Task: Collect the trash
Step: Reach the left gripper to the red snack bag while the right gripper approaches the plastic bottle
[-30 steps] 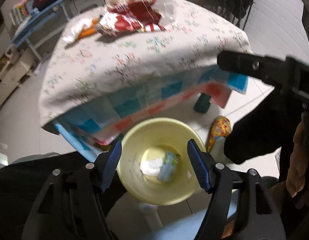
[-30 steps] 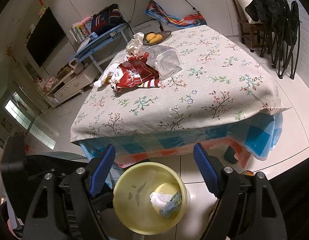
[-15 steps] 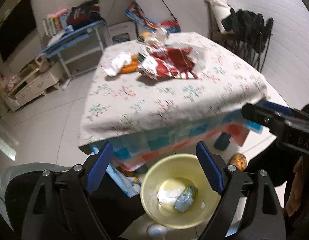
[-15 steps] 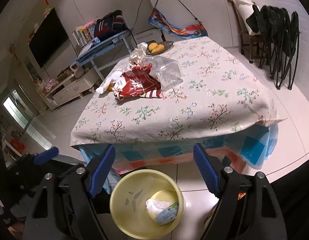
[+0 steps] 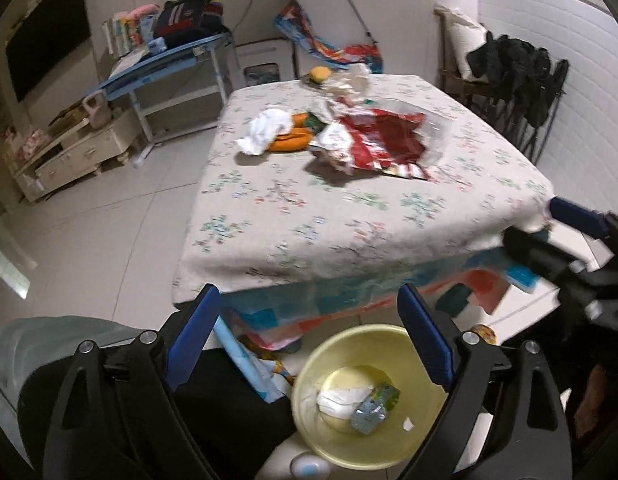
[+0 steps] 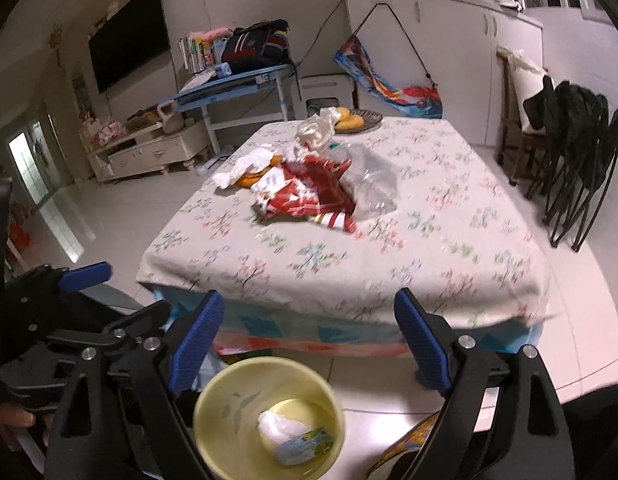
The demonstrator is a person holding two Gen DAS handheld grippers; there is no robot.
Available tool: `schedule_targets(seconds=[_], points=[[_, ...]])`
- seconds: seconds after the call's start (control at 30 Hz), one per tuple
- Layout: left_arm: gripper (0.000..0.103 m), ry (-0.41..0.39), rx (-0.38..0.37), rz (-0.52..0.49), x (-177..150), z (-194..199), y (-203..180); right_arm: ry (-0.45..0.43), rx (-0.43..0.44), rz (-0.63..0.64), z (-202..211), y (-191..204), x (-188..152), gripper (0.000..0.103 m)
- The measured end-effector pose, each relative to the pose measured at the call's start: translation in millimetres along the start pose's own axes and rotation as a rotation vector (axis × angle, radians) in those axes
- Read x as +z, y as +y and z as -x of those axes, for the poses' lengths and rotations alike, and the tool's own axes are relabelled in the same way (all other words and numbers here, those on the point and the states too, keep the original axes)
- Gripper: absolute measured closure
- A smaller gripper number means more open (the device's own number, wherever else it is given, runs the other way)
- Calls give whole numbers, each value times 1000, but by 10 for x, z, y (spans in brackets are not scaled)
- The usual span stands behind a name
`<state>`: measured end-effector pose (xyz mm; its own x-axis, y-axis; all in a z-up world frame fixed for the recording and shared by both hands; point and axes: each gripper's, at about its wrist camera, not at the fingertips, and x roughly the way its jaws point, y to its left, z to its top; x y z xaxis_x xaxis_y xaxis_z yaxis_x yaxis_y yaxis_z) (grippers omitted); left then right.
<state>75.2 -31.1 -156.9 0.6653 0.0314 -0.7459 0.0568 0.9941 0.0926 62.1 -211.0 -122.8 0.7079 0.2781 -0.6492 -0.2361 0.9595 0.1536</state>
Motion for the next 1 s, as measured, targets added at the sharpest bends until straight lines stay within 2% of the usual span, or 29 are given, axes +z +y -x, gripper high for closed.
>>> schedule_targets(seconds=[0.17, 0.27, 0.4, 0.6, 0.83, 1.0], points=[[16, 33, 0, 63, 140, -191, 204, 55, -26, 34, -221, -80, 197, 18], [16, 41, -10, 60, 263, -313, 230, 74, -39, 37, -337, -157, 273, 18], [15, 47, -34, 21, 463, -518, 106, 79, -46, 35, -442, -265, 412, 18], [15, 31, -104, 21, 834, -875, -66, 96, -31, 66, -605, -358, 696, 18], [15, -35, -173, -197, 1252, -1169, -250, 80, -34, 85, -792, -490, 992, 18], [15, -54, -225, -249, 1381, -1323, -297, 84, -35, 73, -951, -547, 1126, 18]])
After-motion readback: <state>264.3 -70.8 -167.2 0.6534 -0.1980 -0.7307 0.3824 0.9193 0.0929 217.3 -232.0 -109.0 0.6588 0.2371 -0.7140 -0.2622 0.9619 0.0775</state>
